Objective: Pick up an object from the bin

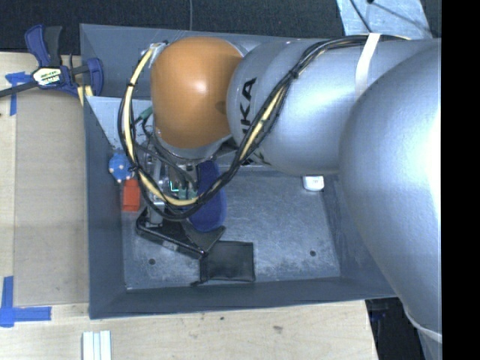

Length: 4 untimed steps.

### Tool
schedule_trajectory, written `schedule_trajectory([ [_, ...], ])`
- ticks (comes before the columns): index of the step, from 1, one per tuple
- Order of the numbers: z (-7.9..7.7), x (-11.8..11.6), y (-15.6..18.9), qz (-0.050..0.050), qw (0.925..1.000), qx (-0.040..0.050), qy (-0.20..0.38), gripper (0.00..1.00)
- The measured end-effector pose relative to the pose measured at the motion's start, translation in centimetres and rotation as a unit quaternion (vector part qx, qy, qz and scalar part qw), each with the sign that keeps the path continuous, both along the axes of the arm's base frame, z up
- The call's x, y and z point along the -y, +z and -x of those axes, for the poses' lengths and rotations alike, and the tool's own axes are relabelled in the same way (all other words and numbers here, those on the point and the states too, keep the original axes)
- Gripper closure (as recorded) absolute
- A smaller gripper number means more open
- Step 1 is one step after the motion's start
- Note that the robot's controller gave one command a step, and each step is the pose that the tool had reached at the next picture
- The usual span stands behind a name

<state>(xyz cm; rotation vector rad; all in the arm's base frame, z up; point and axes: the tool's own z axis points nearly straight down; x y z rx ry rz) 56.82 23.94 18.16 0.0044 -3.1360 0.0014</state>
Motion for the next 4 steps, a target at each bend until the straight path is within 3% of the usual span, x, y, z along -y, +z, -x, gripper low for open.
schedule_trajectory([
  [1,1.4,3.2,-9.8,-0.004,0.9817,-0.001,0.19,0.0],
  [2,0.3,3.0,-9.0,-0.008,0.9817,0.0226,0.189,1.0],
  [3,-1.9,3.6,-8.9,-0.007,0.9757,0.0239,0.218,1.0],
  [4,-2.0,6.3,1.8,-0.001,0.9742,0.0091,0.226,1.0],
])
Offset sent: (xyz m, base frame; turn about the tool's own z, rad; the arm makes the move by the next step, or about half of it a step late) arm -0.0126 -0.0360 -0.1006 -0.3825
